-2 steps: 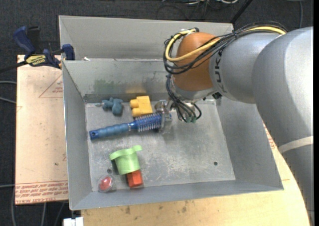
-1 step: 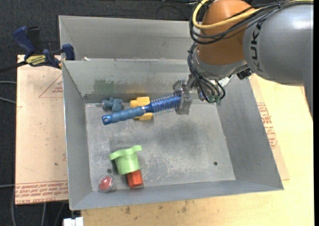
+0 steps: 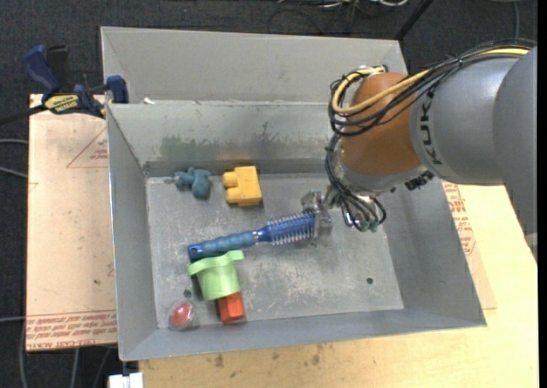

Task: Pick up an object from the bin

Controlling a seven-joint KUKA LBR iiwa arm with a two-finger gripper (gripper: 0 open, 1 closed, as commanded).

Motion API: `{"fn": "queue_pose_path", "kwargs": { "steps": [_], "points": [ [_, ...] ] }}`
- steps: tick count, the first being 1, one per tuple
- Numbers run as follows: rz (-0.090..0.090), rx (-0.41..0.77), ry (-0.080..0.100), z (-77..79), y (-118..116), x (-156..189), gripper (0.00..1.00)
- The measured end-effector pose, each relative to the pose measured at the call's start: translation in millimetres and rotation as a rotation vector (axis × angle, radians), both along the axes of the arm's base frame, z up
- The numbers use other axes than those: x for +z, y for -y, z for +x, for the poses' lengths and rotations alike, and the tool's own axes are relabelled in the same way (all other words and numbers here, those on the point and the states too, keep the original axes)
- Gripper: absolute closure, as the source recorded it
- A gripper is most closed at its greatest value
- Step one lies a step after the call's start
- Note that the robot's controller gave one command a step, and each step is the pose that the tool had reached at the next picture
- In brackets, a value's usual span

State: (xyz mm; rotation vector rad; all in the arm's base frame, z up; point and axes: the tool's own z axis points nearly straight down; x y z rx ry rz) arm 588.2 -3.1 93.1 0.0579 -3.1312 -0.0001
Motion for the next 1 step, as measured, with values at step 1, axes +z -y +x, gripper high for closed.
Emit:
{"fn": "queue_pose_path", "kwargs": {
  "steps": [1],
  "points": [
    [-0.001,0.042,0.021,-3.7,-0.1,273.3,1.0]
  ]
}}
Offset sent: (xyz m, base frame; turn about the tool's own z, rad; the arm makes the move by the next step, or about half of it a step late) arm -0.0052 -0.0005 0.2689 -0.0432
